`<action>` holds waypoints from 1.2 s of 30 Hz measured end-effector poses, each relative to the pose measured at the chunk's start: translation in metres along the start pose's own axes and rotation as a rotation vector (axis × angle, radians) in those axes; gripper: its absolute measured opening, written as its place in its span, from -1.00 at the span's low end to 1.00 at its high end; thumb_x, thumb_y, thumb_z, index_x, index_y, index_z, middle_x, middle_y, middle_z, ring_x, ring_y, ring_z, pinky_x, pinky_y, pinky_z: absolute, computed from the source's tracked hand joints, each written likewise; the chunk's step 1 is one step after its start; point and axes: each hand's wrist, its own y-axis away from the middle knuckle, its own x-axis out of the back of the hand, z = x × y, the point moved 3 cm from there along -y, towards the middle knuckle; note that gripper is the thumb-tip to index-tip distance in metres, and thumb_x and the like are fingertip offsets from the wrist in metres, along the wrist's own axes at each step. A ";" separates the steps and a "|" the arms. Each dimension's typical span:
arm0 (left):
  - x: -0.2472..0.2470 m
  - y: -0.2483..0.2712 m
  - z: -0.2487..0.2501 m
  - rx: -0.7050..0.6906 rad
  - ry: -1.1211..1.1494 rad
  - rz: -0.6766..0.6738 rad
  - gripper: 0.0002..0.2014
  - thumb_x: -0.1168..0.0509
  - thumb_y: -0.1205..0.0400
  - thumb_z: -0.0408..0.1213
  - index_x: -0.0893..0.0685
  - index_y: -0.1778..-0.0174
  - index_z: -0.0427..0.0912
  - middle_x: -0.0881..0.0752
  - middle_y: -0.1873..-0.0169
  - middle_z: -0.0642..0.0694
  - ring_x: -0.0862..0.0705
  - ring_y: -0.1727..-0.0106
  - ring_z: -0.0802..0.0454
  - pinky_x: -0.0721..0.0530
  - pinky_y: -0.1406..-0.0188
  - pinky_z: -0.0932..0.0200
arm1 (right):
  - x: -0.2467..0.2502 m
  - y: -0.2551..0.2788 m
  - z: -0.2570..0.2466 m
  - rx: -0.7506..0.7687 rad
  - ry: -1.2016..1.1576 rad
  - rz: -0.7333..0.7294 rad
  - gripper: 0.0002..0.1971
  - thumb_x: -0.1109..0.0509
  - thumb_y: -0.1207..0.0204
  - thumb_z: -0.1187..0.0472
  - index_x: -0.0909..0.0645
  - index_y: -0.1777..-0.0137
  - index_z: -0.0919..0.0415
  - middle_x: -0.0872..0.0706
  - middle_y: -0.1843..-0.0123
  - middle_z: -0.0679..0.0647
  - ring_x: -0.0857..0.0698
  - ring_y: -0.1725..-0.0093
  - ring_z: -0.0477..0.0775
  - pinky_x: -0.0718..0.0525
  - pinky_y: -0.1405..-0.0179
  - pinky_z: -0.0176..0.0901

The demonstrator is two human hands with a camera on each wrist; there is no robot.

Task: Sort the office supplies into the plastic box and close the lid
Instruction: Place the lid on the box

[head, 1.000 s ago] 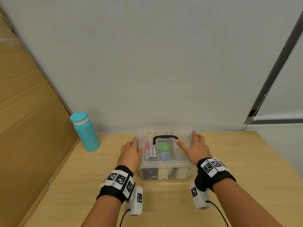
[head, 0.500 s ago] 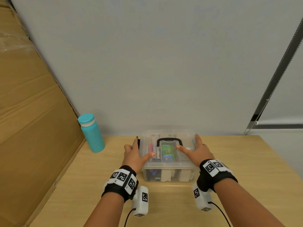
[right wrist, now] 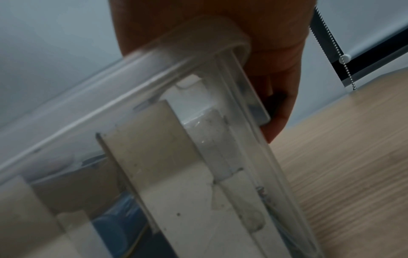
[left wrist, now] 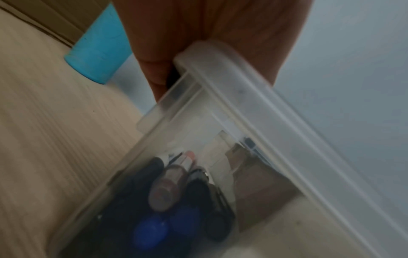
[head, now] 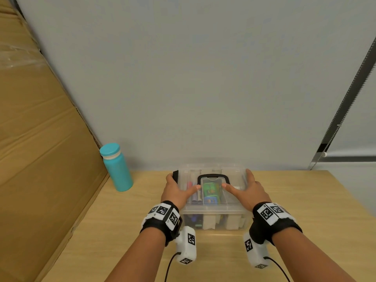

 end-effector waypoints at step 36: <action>-0.007 -0.005 -0.010 -0.072 -0.021 0.027 -0.20 -0.43 -0.44 0.14 -0.28 -0.51 -0.10 -0.58 -0.33 -0.09 -0.61 -0.28 -0.09 -0.62 -0.28 -0.04 | 0.004 -0.001 0.000 0.028 -0.040 0.157 0.26 -0.42 0.07 -0.60 -0.24 -0.57 0.15 -0.55 -0.45 0.11 -0.61 -0.34 0.22 -0.65 -0.19 0.08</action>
